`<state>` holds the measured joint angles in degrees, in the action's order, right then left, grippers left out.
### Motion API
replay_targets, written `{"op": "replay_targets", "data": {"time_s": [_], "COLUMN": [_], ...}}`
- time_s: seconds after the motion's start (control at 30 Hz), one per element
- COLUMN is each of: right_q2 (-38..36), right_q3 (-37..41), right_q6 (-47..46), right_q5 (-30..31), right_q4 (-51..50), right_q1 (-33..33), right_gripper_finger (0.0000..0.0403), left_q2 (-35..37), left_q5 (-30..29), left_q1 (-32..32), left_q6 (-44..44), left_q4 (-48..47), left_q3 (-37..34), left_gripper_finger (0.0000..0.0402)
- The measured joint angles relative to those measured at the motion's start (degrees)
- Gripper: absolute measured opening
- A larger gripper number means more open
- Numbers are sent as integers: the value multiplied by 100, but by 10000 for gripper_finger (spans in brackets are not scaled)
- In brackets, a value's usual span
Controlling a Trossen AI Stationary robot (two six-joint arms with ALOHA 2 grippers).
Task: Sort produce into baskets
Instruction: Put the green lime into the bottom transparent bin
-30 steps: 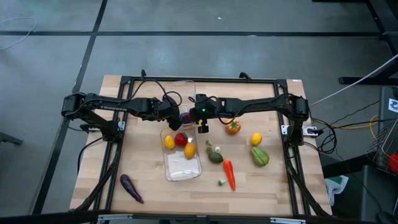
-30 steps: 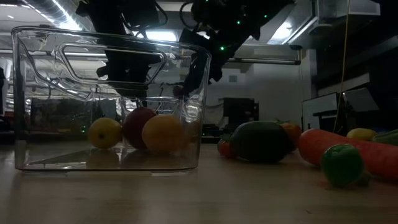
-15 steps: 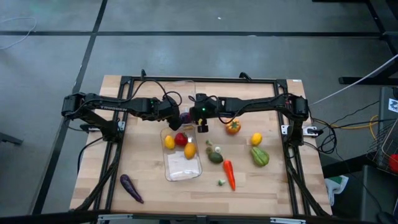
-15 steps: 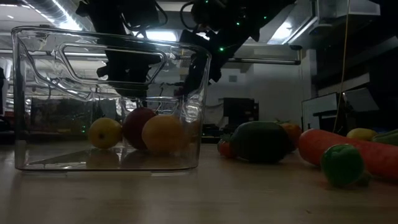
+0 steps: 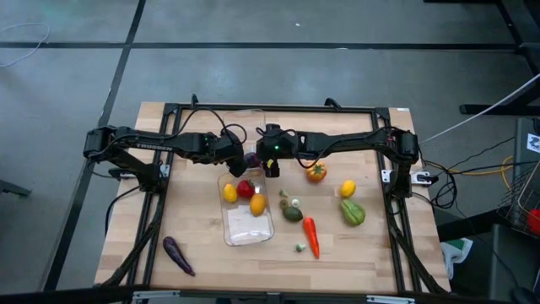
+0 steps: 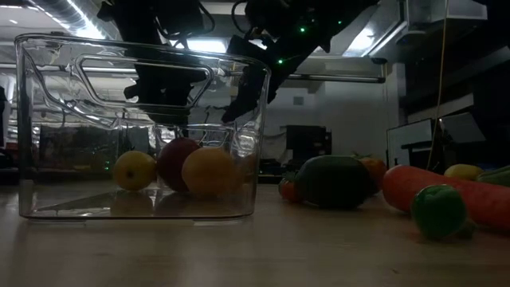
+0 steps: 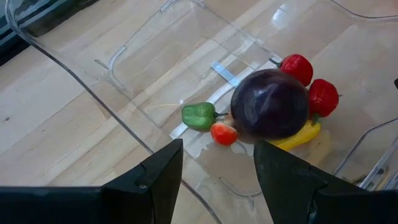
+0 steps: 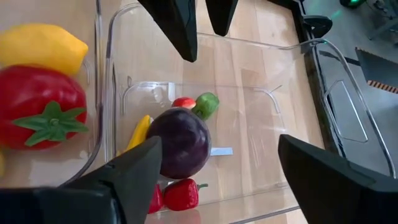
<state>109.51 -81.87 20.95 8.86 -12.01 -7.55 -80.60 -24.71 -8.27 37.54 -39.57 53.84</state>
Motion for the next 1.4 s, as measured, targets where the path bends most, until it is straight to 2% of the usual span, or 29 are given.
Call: {"op": "replay_targets", "data": {"time_s": [0.4,0.6,0.8,1.03,1.27,1.4], "right_q2": [-14,-408,-1015,-1527,-1578,-1576], "right_q3": [0,-2,-6,-11,-11,-9], "right_q6": [35,-10,-705,-978,-2458,-3473], "right_q5": [41,107,54,-222,-258,-252], "right_q4": [-9,-143,-816,-2266,-3311,-3590], "right_q1": [2,47,304,911,1525,1798], "right_gripper_finger": [331,331,331,331,331,331], "left_q2": [0,0,0,0,0,0], "left_q5": [0,0,0,0,0,-2], "left_q1": [0,0,0,0,0,0], "left_q6": [-2,-2,118,133,115,114], "left_q4": [1,1,0,2,0,0], "left_q3": [0,0,0,0,0,0], "left_gripper_finger": [194,194,194,194,194,194]}}
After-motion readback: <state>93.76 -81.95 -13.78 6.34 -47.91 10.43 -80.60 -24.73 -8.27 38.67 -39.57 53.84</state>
